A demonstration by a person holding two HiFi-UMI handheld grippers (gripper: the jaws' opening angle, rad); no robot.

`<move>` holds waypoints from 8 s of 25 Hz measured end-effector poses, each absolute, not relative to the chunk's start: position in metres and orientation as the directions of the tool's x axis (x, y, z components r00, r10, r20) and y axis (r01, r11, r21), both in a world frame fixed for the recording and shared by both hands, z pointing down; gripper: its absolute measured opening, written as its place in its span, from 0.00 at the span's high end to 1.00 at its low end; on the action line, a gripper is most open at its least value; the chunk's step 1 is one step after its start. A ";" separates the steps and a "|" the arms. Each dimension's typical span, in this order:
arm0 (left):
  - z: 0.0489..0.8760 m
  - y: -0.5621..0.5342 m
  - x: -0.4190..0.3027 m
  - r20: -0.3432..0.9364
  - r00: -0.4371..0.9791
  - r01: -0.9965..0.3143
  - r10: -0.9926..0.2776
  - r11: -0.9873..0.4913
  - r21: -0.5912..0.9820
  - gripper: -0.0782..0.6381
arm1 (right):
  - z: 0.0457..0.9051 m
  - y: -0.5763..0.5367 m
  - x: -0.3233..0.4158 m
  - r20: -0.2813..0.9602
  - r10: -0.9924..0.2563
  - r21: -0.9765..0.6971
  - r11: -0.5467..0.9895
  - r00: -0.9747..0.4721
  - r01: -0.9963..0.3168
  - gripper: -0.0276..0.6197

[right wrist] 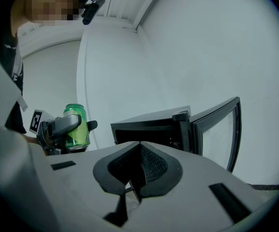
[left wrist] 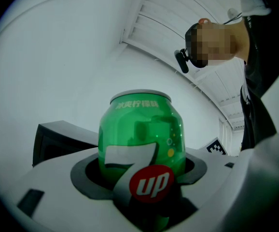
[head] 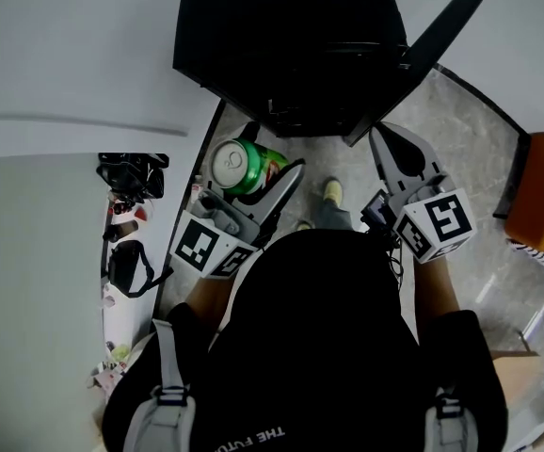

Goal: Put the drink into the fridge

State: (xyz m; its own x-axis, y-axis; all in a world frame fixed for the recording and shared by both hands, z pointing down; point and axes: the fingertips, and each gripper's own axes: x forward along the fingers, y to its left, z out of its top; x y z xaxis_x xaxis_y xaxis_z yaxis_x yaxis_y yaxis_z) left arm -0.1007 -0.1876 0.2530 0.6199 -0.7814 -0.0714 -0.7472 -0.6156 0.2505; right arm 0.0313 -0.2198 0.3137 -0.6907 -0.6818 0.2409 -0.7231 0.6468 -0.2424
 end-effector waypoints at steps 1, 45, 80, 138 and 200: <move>0.252 -0.190 -0.099 -0.073 0.620 -0.749 -0.781 -0.617 0.241 0.42 | 0.313 -0.222 0.033 0.238 -0.683 -0.241 0.647 -0.691 -0.723 0.94; 0.301 -0.239 -0.124 0.000 0.568 -0.807 -0.823 -0.557 0.198 0.41 | 0.330 -0.250 0.007 0.276 -0.667 -0.225 0.655 -0.692 -0.722 0.94; 0.512 -0.375 -0.129 0.180 0.561 -0.827 -0.808 -0.545 0.135 0.42 | 0.425 -0.293 -0.043 0.371 -0.654 -0.258 0.609 -0.659 -0.750 0.94; 0.635 -0.443 -0.122 0.499 0.393 -0.873 -0.773 -0.484 -0.062 0.36 | 0.436 -0.280 0.006 0.385 -0.696 -0.282 0.537 -0.606 -0.795 0.94; 0.320 -0.187 -0.085 0.155 0.544 -0.839 -0.824 -0.535 0.099 0.87 | 0.339 -0.203 0.071 0.236 -0.690 -0.268 0.630 -0.684 -0.729 0.94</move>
